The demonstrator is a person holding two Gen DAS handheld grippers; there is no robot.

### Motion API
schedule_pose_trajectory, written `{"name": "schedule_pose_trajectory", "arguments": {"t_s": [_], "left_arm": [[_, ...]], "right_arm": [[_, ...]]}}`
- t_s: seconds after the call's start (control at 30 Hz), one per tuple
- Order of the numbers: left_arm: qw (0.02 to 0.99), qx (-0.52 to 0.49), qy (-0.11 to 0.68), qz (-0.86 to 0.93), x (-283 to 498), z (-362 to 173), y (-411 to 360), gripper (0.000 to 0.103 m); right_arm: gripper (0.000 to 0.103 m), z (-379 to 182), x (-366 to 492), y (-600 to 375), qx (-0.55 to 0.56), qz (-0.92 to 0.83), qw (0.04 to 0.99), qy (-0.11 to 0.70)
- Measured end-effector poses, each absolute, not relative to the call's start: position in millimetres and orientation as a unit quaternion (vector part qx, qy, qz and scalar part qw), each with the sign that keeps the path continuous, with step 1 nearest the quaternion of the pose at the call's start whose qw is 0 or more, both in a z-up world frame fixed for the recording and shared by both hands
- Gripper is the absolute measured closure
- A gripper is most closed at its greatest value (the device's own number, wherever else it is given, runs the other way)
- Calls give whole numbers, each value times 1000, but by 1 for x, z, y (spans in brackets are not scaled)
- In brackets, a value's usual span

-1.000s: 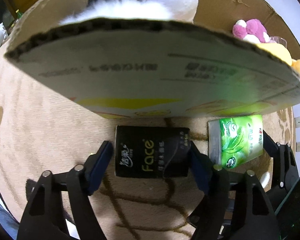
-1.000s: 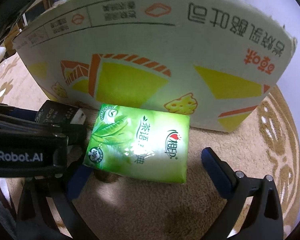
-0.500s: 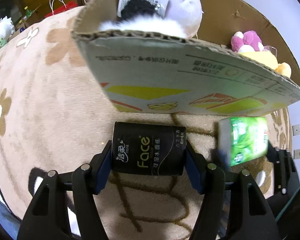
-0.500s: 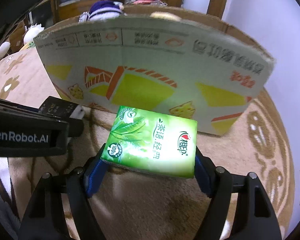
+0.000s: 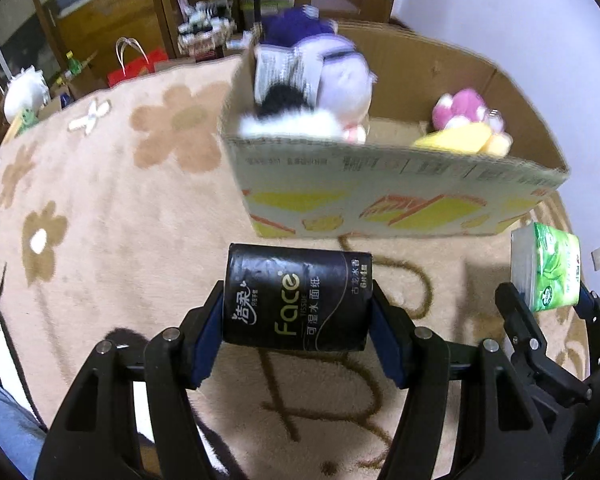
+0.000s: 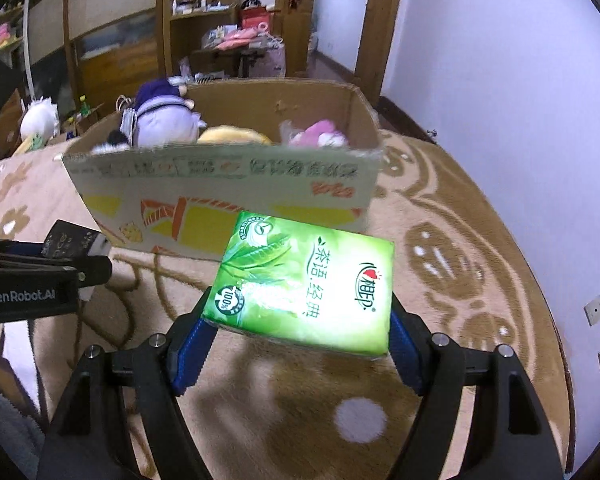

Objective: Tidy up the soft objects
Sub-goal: 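Lift both tissue packs over the box and release them inside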

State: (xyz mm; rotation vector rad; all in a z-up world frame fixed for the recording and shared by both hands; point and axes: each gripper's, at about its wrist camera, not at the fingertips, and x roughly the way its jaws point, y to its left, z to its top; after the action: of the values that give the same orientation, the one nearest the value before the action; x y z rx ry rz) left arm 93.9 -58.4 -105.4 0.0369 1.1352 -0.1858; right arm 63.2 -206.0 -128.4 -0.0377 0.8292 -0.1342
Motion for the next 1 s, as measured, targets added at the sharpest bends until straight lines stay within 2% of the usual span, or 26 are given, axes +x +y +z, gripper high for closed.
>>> {"name": "schedule_pose_trajectory", "arguments": {"t_s": [0.23, 0.53, 1.0], "left_arm": [[896, 29, 428, -111, 61, -52, -59, 39], [935, 49, 330, -124, 61, -10, -66, 39], [941, 65, 308, -125, 103, -5, -72, 39]], "right_arm": [[22, -88, 46, -215, -22, -70, 932, 355], [22, -44, 45, -221, -9, -63, 954, 292], [22, -24, 91, -234, -10, -50, 966, 255]]}}
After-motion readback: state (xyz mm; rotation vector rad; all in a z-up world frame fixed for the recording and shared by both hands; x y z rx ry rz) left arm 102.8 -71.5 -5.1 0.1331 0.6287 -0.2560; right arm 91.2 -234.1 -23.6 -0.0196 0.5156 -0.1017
